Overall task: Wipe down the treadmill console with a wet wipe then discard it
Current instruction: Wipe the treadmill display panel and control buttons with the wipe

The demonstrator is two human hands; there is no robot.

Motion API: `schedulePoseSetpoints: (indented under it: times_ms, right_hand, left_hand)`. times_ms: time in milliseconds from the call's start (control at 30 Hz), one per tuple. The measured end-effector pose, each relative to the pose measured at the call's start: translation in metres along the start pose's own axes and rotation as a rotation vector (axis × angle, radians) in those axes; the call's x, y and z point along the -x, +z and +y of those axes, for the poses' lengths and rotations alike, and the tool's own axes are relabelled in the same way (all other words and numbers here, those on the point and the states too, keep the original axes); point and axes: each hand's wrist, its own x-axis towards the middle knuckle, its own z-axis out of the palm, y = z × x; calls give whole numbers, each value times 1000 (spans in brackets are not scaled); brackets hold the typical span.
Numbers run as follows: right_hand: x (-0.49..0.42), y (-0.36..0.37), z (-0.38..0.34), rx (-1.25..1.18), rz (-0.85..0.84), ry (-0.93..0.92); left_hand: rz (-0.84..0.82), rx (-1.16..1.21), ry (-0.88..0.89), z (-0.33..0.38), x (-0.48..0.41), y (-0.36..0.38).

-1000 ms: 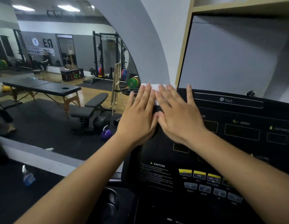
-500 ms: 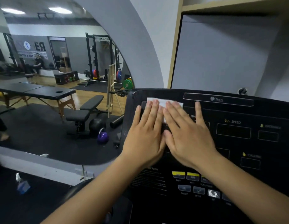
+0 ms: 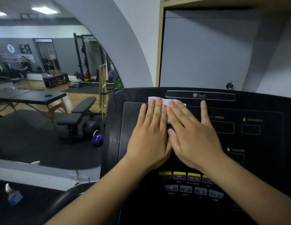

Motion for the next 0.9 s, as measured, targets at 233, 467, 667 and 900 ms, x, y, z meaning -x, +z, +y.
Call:
schedulePoseSetpoints:
  times_ms: [233,467,667,900]
  right_hand:
    - [-33,-18,27,12,2,131]
    - [14,-9,39,6,-10,88]
    - [-3,-18,64,-4,1,220]
    - [40,-11,74,-30,-2,199]
  left_hand:
    - [14,-7,-15,4,-57,-16]
    - [22,-16,55,36,-31,-3]
    - [20,13,55,48,-74,-10]
    - [51,-7,133,78,-51,5]
